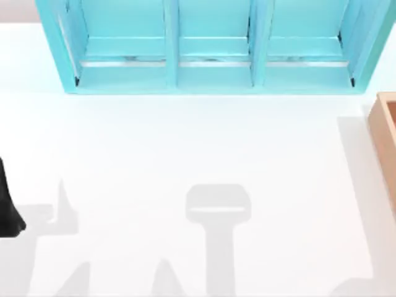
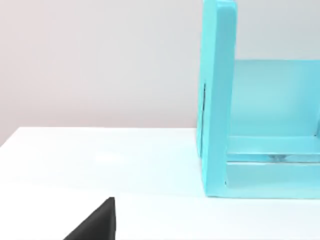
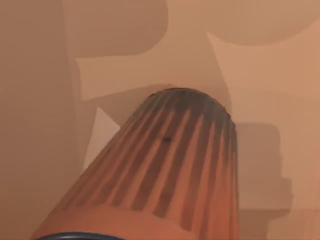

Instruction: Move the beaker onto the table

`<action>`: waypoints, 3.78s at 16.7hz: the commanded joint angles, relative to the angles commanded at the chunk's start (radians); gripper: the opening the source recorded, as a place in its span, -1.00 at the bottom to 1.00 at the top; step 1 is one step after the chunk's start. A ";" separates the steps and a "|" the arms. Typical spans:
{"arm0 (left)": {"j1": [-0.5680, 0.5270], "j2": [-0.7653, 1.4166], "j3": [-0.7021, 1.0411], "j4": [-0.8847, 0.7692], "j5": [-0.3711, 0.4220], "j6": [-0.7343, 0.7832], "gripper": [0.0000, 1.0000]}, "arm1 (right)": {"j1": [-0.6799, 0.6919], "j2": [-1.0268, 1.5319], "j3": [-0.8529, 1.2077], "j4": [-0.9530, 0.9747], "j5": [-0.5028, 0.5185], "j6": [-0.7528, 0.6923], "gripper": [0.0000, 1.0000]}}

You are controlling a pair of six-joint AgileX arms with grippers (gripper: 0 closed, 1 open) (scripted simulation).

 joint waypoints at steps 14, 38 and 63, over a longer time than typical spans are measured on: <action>0.000 0.000 0.000 0.000 0.000 0.000 1.00 | 0.000 0.000 0.000 0.000 0.000 0.000 -1.00; 0.000 0.000 0.000 0.000 0.000 0.000 1.00 | 0.458 -0.125 0.301 -0.453 0.000 0.462 -1.00; 0.000 0.000 0.000 0.000 0.000 0.000 1.00 | 1.044 0.545 0.933 -0.449 0.032 1.051 -1.00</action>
